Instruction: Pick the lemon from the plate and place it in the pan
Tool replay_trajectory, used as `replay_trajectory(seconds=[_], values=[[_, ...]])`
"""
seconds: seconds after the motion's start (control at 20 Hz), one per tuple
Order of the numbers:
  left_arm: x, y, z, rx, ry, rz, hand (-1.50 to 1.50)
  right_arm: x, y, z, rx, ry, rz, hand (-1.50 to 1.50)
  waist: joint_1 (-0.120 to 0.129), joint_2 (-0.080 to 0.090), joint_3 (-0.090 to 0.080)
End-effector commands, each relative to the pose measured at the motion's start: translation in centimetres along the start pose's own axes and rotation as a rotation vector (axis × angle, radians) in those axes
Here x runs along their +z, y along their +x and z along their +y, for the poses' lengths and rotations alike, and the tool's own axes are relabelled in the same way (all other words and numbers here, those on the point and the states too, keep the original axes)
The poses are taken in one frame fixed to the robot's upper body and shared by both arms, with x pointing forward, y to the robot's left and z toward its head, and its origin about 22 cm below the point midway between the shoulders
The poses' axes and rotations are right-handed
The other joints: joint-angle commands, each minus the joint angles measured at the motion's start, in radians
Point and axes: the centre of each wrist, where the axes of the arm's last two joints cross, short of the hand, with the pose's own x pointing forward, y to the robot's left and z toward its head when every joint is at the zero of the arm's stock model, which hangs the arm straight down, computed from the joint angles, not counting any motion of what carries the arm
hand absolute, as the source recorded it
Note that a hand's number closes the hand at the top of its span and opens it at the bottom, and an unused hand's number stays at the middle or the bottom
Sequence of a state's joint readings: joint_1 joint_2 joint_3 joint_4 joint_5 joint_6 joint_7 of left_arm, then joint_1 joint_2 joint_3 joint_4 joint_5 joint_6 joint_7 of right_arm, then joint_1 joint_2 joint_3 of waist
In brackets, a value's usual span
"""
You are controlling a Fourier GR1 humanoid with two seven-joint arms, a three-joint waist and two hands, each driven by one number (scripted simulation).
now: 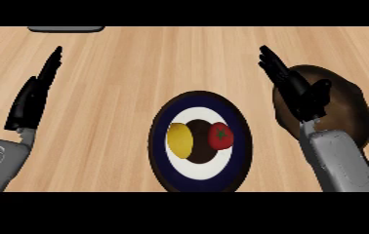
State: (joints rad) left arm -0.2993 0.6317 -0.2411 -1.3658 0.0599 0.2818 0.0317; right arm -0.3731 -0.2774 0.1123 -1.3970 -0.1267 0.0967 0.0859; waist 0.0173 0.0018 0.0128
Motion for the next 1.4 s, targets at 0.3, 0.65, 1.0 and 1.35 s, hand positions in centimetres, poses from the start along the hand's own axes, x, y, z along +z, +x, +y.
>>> replay_trajectory(seconds=[0.3,0.65,1.0,1.35], values=[[1.0,0.9,-5.7,0.506,-0.03,0.142,0.0,-2.9,12.1,6.4,0.335,0.317,-0.551,1.5,0.01,-0.017,-0.022],[2.5,0.7,-4.5,0.569,0.01,0.146,0.0,4.2,5.7,4.2,0.516,0.241,-0.681,-1.5,-0.029,-0.008,-0.012],[2.6,1.5,-4.4,0.578,-0.024,0.158,0.0,4.2,9.3,2.9,0.793,0.297,-0.739,-1.5,-0.018,-0.004,-0.013],[3.5,1.5,-4.8,0.566,-0.02,0.163,0.0,5.5,14.7,7.9,1.068,0.358,-0.655,-1.5,-0.02,-0.01,-0.015]])
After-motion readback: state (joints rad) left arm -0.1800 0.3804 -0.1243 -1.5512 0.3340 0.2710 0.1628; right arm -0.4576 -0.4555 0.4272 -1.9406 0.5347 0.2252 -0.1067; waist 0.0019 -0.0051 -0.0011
